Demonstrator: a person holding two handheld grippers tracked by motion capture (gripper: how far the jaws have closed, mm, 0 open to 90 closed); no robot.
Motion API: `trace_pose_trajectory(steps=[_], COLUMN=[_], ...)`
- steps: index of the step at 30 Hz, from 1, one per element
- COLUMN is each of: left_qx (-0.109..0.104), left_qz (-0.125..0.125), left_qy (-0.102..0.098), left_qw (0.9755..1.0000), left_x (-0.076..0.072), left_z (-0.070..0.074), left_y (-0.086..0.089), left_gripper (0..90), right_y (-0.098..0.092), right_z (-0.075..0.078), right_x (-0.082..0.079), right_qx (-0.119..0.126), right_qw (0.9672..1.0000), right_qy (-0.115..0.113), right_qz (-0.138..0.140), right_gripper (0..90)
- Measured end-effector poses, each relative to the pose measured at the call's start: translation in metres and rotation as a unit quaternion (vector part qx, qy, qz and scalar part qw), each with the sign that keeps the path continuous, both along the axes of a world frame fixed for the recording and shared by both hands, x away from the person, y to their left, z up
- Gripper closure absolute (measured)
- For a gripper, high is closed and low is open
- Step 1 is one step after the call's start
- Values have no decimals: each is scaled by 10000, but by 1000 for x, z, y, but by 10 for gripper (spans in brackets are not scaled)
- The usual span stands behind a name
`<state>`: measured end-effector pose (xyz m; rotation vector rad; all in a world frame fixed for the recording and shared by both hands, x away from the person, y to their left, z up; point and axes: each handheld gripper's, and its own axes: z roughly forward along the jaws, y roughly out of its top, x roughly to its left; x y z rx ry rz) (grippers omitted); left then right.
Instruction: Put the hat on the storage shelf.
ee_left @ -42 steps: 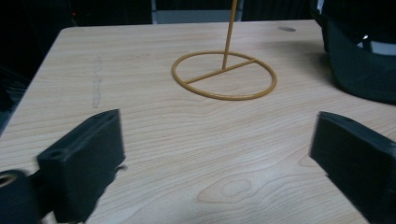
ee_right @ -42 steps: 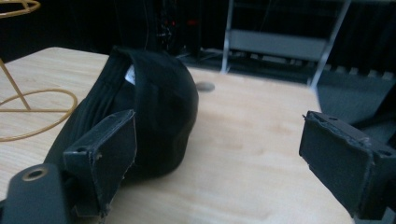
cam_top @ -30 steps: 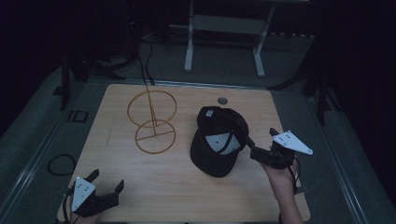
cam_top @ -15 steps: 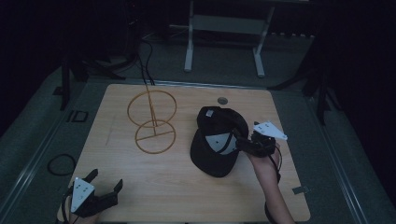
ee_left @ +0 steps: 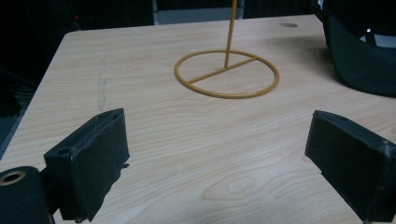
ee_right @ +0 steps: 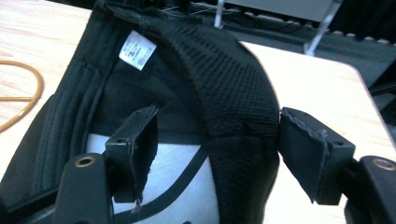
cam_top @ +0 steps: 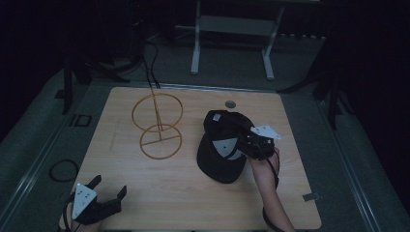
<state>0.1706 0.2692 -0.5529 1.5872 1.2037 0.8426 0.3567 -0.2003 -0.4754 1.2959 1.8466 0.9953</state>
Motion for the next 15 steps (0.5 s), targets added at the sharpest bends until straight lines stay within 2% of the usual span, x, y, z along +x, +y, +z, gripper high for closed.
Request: trace_pose_trajectory(steps=[4,7,8,10,15], left_qx=[-72,-67,-43,-49,-69], left_qz=[39,25,18,-2,-3], left_qy=[25,53,58,73,113], left_qw=[10000,10000,10000,10000,9999], left_x=[0,1,1,1,2], left_z=[0,-1,-1,-1,-1], left_y=[2,2,1,1,1], left_gripper=[64,64,64,64,64], right_y=[-1,0,0,0,2], right_z=[-3,-5,-6,-6,-5], right_x=[3,3,3,2,2], right_qx=[-116,-315,-363,-355,-278], right_qw=[9999,9994,9992,9992,9995], right_qy=[79,91,71,27,-65], right_qz=[-38,-76,-126,-153,-159], right_gripper=[469,713,820,870,879])
